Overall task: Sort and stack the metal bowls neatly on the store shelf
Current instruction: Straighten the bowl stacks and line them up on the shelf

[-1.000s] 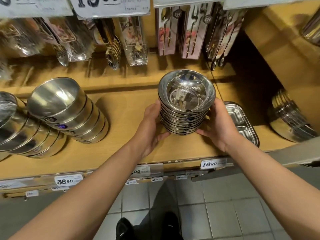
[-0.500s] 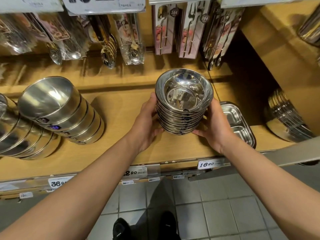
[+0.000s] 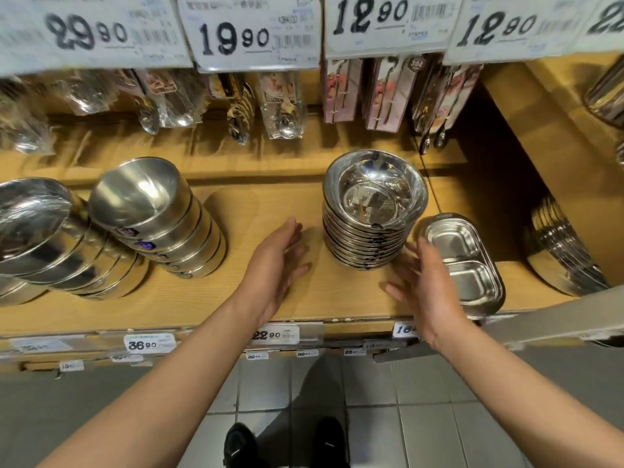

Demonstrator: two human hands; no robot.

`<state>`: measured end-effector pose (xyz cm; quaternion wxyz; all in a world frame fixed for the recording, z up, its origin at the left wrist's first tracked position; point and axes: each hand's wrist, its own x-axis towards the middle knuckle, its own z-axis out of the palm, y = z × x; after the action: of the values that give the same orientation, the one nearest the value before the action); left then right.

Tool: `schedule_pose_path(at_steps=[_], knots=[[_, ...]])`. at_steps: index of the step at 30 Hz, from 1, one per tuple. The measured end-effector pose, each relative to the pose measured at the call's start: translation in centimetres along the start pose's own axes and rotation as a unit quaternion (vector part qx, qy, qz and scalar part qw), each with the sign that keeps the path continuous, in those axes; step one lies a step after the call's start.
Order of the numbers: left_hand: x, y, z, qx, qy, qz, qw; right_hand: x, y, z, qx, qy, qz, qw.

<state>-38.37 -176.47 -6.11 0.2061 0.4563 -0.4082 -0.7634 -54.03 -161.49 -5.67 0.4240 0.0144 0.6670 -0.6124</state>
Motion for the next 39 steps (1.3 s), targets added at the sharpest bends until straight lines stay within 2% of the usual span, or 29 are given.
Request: schedule_pose_path(at_steps=[4, 8, 14, 19, 24, 29, 35, 39], knots=[[-3.7, -0.8, -5.8, -0.010, 0.085, 0.019, 0.996, -3.2, 3.3, 2.6, -0.031, -0.022, 0.054, 0.998], [-5.6, 0.6, -11.1, -0.019, 0.179, 0.041, 0.983, -4.4, 3.4, 8.8, -0.083, -0.096, 0.057, 0.990], [-5.1, 2.5, -14.9, 0.012, 0.227, 0.089, 0.970, -3.2, 2.5, 17.8, -0.113, -0.183, 0.045, 0.976], [-3.1, 3.0, -15.8, -0.043, 0.166, 0.098, 0.980, -1.7, 2.7, 23.0, -0.146, -0.219, 0.012, 0.965], [-1.7, 3.2, -15.5, -0.077, 0.115, 0.148, 0.979, -0.3, 4.0, 25.2, -0.146, -0.252, -0.009, 0.957], [-0.5, 3.3, -15.8, -0.085, 0.097, 0.165, 0.978, 0.1, 4.2, 25.2, -0.107, -0.255, -0.015, 0.961], [-0.1, 3.0, -14.4, -0.060, 0.080, 0.149, 0.984, 1.0, 3.5, 23.2, -0.092, -0.202, -0.039, 0.974], [-0.1, 3.1, -12.1, -0.047, 0.050, 0.145, 0.987, 1.4, 2.8, 21.0, -0.085, -0.229, -0.070, 0.967]])
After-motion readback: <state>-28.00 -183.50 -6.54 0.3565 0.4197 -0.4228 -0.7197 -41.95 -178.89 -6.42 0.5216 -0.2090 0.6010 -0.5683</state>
